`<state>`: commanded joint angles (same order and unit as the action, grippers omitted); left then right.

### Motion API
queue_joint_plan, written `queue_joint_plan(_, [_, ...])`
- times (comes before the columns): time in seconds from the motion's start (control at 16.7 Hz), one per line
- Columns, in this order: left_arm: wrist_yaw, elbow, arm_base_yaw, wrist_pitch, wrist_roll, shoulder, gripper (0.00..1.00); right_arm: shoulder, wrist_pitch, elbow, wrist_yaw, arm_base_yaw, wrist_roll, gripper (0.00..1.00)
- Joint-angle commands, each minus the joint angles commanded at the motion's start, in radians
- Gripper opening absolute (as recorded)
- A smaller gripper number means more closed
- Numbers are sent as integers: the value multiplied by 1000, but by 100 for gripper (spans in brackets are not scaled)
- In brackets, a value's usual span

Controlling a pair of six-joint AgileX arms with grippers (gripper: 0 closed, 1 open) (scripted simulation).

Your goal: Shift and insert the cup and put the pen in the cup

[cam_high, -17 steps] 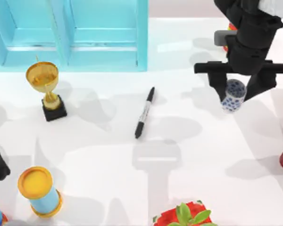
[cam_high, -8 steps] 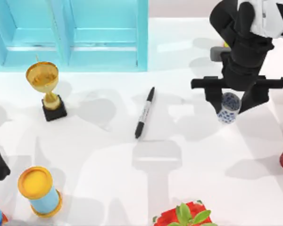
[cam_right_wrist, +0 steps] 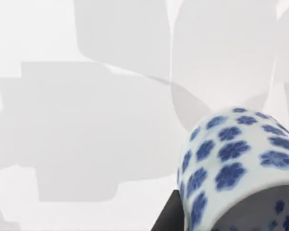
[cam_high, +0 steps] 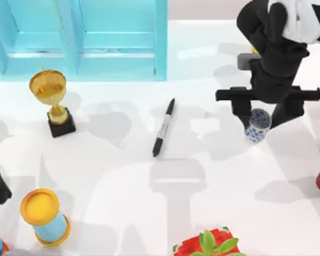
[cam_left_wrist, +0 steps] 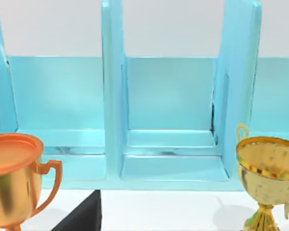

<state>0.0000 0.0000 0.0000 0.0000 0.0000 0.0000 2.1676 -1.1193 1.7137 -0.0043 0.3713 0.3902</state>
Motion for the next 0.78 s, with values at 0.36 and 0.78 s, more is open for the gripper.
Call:
queue_joint_plan(0.36, [0, 0, 0, 0, 0, 0, 100, 0, 0, 0, 0, 0, 0, 98])
queue_joint_plan(0.78, [0, 0, 0, 0, 0, 0, 100, 0, 0, 0, 0, 0, 0, 100])
